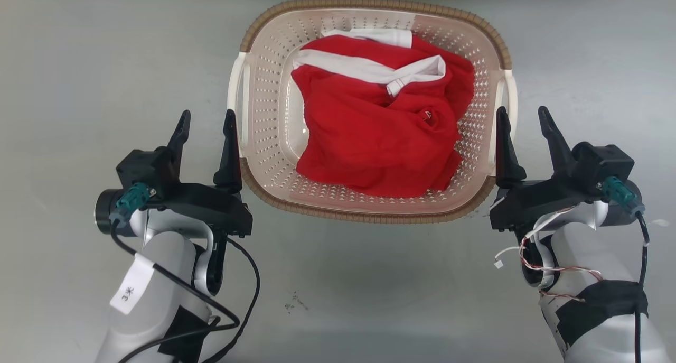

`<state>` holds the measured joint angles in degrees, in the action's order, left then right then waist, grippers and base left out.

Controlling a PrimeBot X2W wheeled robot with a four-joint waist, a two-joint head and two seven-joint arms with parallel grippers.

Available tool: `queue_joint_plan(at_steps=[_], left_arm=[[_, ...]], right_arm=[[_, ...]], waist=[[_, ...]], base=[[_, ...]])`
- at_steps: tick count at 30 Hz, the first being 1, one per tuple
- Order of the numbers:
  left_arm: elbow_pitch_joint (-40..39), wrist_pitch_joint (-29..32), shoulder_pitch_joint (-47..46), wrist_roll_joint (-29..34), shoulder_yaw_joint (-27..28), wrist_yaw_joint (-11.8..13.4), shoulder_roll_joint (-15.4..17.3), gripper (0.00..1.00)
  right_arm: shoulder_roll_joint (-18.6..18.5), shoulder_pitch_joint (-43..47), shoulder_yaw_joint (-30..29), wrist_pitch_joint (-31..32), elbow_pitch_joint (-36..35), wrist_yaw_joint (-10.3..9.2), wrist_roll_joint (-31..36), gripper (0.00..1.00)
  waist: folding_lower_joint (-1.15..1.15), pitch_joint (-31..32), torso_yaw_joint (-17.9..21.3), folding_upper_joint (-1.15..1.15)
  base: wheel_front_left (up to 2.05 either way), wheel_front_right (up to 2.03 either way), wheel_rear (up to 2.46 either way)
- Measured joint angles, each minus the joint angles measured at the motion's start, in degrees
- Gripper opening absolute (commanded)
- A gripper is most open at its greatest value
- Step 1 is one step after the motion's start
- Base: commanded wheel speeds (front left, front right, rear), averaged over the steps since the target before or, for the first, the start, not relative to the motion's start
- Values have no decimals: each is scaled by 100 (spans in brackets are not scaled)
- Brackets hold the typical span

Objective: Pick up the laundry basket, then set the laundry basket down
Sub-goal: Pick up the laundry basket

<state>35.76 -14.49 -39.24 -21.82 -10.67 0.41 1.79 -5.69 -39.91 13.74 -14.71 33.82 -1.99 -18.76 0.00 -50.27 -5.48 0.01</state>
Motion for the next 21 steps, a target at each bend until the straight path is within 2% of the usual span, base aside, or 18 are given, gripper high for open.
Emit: queue_joint_plan(at_steps=[3, 21], left_arm=[[178, 0, -128, -21, -64, -92, -3, 100], [905, 0, -767, -325, -467, -200, -16, 100]], right_arm=[[1, -99, 10, 0, 48, 7, 15, 100], [16, -547, 159, 0, 347, 71, 153, 100]], waist=[[0, -108, -18, 0], [0, -688, -47, -1]], base=[[0, 0, 0], [0, 0, 0]])
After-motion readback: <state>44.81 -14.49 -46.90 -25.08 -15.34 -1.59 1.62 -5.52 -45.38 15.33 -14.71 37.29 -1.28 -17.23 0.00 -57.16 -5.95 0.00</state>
